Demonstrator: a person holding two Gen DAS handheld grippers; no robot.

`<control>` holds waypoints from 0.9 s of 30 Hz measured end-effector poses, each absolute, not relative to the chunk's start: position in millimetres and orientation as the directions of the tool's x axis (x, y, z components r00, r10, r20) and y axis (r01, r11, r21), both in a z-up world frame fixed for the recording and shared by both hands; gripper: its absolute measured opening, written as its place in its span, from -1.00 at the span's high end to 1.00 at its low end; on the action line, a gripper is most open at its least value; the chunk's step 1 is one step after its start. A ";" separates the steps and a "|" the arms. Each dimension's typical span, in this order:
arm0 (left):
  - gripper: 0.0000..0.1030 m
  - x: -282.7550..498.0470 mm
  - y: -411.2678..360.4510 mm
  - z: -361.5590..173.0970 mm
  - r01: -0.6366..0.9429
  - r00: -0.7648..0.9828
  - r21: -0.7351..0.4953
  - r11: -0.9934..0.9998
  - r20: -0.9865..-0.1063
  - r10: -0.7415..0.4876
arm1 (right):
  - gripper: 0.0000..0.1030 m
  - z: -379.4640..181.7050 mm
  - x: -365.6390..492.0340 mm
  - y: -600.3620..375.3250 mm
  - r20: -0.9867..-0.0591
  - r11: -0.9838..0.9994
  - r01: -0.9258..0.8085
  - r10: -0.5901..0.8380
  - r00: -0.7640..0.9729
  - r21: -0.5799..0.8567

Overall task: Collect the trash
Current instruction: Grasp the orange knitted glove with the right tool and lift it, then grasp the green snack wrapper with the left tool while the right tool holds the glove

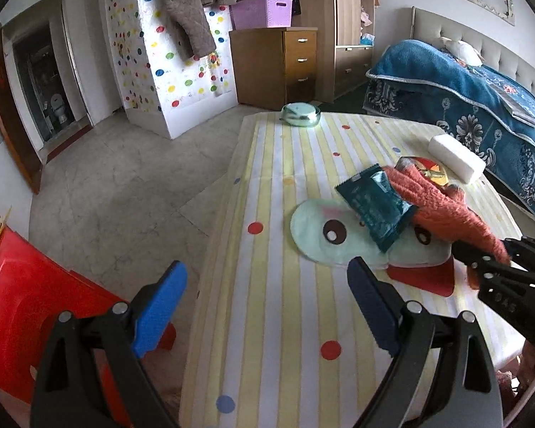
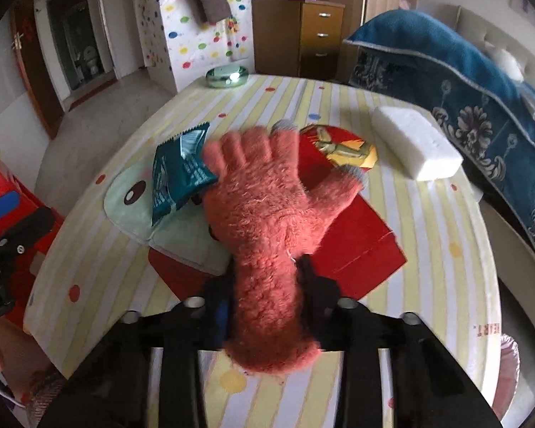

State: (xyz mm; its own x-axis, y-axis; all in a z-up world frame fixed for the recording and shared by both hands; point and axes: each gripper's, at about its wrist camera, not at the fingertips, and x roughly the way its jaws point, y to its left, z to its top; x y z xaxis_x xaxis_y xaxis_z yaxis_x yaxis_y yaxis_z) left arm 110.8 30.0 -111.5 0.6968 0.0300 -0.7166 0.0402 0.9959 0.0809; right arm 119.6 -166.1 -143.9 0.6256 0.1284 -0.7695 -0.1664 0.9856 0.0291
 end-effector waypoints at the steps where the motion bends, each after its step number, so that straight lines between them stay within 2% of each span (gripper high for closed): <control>1: -0.72 110.8 27.3 -109.6 0.043 0.699 0.084 0.996 -0.714 0.030 | 0.41 -141.8 117.4 -167.2 -0.762 0.986 -0.163 0.126 0.635 0.027; 12: -0.72 99.5 5.3 -87.7 0.074 0.732 0.101 0.992 -0.681 0.015 | 0.41 -89.6 79.9 -201.4 -0.656 0.996 -0.079 0.092 0.749 0.050; 27: -0.72 89.0 -14.0 -74.5 0.096 0.753 0.116 0.989 -0.658 0.004 | 0.41 -72.9 36.4 -240.0 -0.646 0.997 -0.020 0.067 0.761 0.080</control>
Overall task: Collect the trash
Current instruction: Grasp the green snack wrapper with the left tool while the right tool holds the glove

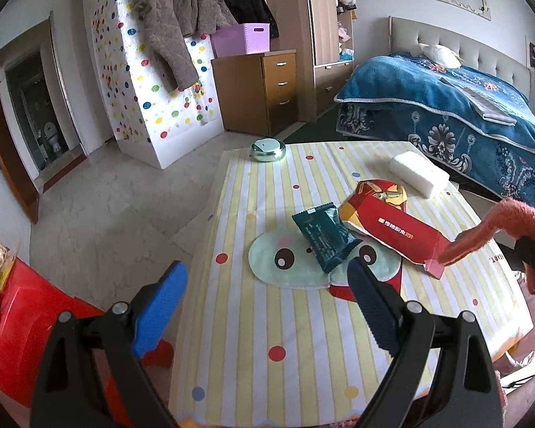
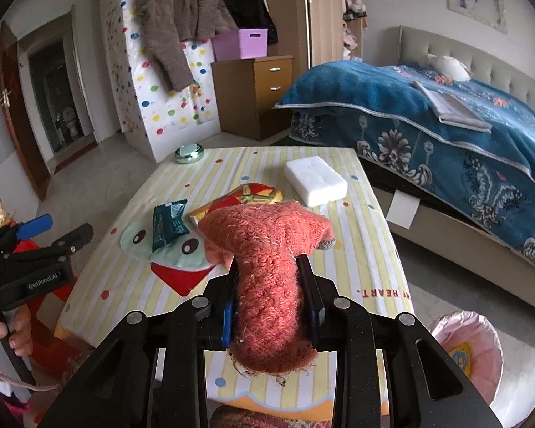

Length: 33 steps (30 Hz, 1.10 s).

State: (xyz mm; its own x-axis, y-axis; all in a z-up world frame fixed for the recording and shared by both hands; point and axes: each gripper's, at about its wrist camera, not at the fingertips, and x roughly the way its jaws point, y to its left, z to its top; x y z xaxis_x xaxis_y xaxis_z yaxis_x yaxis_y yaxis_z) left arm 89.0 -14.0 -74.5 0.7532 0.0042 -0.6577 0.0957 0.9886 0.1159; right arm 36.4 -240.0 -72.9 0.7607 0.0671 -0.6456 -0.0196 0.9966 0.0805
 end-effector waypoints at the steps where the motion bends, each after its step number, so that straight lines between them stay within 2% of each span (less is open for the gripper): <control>1: -0.72 89.0 -14.0 -74.9 0.096 0.753 0.116 0.989 -0.658 0.004 | 0.41 -73.7 35.6 -241.3 -0.647 0.996 -0.017 0.067 0.759 0.082; 6: -0.72 90.9 -13.4 -76.5 0.094 0.747 0.112 0.989 -0.665 0.004 | 0.41 -74.8 31.0 -244.3 -0.642 0.997 -0.001 0.054 0.765 0.083; 11: -0.81 104.2 -10.2 -86.4 0.075 0.724 0.108 0.991 -0.690 0.021 | 0.41 -77.2 33.1 -250.1 -0.640 0.996 0.014 0.045 0.767 0.087; 16: -0.81 127.2 -24.2 -99.8 0.108 0.696 0.097 0.989 -0.718 -0.006 | 0.41 -82.3 41.5 -259.0 -0.640 0.995 0.034 0.037 0.767 0.098; 21: -0.80 159.1 -41.1 -115.4 0.129 0.652 0.036 0.991 -0.756 -0.057 | 0.41 -87.7 46.6 -268.1 -0.644 0.994 0.058 0.015 0.765 0.092; 27: -0.57 193.2 -61.7 -135.3 0.112 0.613 0.010 0.994 -0.788 -0.061 | 0.41 -97.3 48.8 -280.7 -0.666 0.992 0.079 0.007 0.746 0.098; 30: -0.39 201.4 -68.6 -144.5 0.116 0.594 0.017 0.993 -0.803 -0.056 | 0.41 -100.6 49.8 -283.4 -0.672 0.991 0.084 0.005 0.740 0.100; 32: -0.16 204.6 -71.0 -151.0 0.121 0.578 0.023 0.992 -0.814 -0.051 | 0.41 -103.1 50.7 -284.0 -0.675 0.991 0.085 0.006 0.738 0.102; 33: -0.13 205.2 -70.7 -152.8 0.122 0.574 0.022 0.992 -0.817 -0.052 | 0.41 -104.7 50.3 -284.9 -0.677 0.991 0.086 0.008 0.736 0.105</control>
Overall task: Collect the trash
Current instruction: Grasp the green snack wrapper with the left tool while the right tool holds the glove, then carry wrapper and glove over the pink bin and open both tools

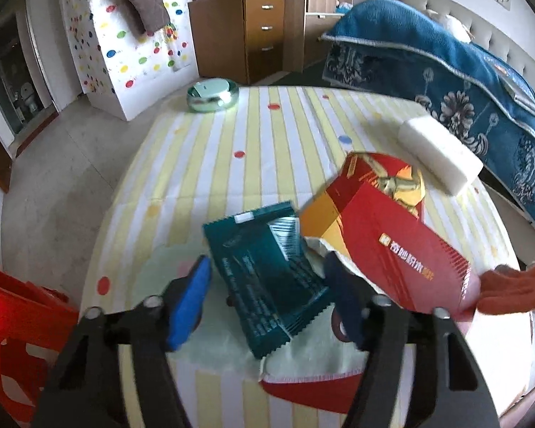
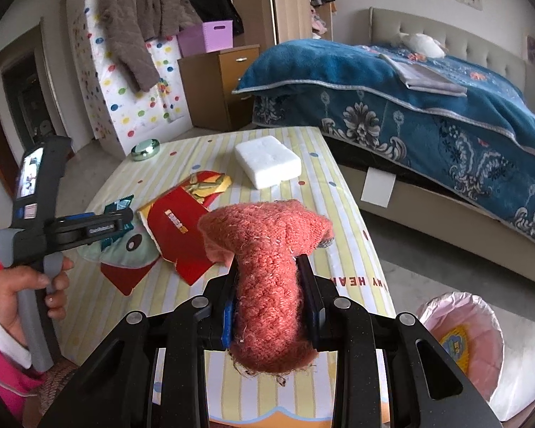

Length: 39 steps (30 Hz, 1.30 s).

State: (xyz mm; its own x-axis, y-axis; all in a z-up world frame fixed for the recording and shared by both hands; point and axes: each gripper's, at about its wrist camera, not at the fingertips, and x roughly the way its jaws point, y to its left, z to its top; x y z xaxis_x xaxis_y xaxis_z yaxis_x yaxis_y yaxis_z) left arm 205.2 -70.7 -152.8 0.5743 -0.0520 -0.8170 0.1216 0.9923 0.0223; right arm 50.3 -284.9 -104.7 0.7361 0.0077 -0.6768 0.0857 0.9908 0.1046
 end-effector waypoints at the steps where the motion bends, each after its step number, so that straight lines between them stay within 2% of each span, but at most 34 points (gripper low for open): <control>1: -0.09 204.3 -69.8 -153.4 0.123 0.576 0.020 0.992 -0.816 -0.055 | 0.41 -105.0 50.1 -284.7 -0.677 0.991 0.086 0.008 0.736 0.105; 4: 0.22 199.2 -65.2 -149.7 0.138 0.583 0.006 0.990 -0.809 -0.076 | 0.41 -105.1 46.6 -283.2 -0.677 0.990 0.085 0.010 0.736 0.108; 10: 0.32 161.2 -46.4 -118.3 0.238 0.617 -0.129 0.963 -0.745 -0.252 | 0.41 -95.9 34.8 -280.2 -0.645 0.990 0.089 0.002 0.764 0.108; 16: 0.32 114.1 -42.2 -83.7 0.333 0.668 -0.160 0.929 -0.656 -0.352 | 0.41 -78.2 12.2 -283.6 -0.600 0.988 0.103 -0.014 0.800 0.114; 22: 0.32 81.6 -57.9 -61.0 0.384 0.687 -0.131 0.914 -0.621 -0.378 | 0.41 -65.1 -13.6 -290.7 -0.583 0.986 0.127 -0.039 0.812 0.111; 31: 0.31 45.2 -114.1 -71.7 0.503 0.635 -0.071 0.861 -0.645 -0.424 | 0.41 -66.3 -46.5 -307.2 -0.609 0.979 0.175 -0.075 0.790 0.106; 39: 0.31 29.2 -195.4 -85.1 0.637 0.543 -0.045 0.770 -0.683 -0.489 | 0.41 -81.1 -88.0 -354.3 -0.625 0.942 0.314 -0.177 0.761 0.116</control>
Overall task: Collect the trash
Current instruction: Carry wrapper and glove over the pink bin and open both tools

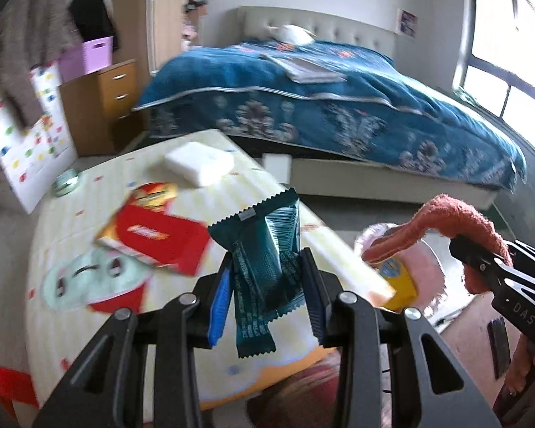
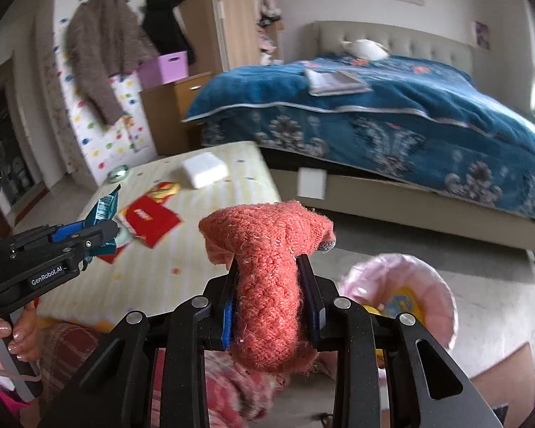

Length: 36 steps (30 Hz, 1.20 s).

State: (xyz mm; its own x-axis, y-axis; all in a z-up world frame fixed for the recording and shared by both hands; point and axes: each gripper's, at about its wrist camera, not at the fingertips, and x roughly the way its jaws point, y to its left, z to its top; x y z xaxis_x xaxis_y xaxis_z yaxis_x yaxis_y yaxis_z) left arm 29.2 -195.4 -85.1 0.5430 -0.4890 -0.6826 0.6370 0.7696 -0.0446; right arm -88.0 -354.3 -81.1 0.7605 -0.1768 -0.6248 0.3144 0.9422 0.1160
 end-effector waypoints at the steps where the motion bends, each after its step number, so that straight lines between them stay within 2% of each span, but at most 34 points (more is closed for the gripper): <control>1: 0.31 27.1 -209.3 -87.6 0.657 0.527 -0.043 0.752 -0.688 -0.499 | 0.41 -84.1 -95.0 -363.4 -0.628 0.933 0.342 -0.199 0.752 0.114; 11: 0.31 -2.6 -334.7 -107.3 0.822 0.385 -0.033 0.569 -0.704 -0.597 | 0.41 -110.8 -140.8 -447.7 -0.676 0.832 0.541 -0.329 0.660 0.123; 21: 0.28 -8.1 -412.8 -128.5 0.876 0.278 -0.070 0.477 -0.734 -0.620 | 0.40 -132.7 -154.6 -510.9 -0.703 0.779 0.616 -0.374 0.605 0.116; 25: 0.04 -4.9 -427.8 -127.6 0.881 0.276 -0.065 0.469 -0.733 -0.621 | 0.34 -140.8 -150.2 -526.5 -0.713 0.777 0.616 -0.356 0.603 0.133; 26: -0.12 -3.4 -431.2 -127.4 0.880 0.278 -0.065 0.471 -0.734 -0.620 | 0.30 -142.0 -149.4 -527.8 -0.715 0.777 0.615 -0.353 0.604 0.136; 28: -0.23 1.0 -435.0 -126.7 0.877 0.275 -0.073 0.476 -0.736 -0.619 | 0.11 -146.1 -144.5 -533.0 -0.724 0.779 0.611 -0.340 0.600 0.140; 31: -0.24 6.6 -440.1 -126.9 0.870 0.270 -0.083 0.485 -0.744 -0.612 | -0.01 -149.1 -142.9 -538.4 -0.735 0.776 0.616 -0.339 0.587 0.134; 36: -0.24 12.1 -428.5 -121.1 0.850 0.294 -0.091 0.519 -0.735 -0.611 | -0.02 -148.6 -144.0 -535.2 -0.730 0.769 0.624 -0.345 0.591 0.142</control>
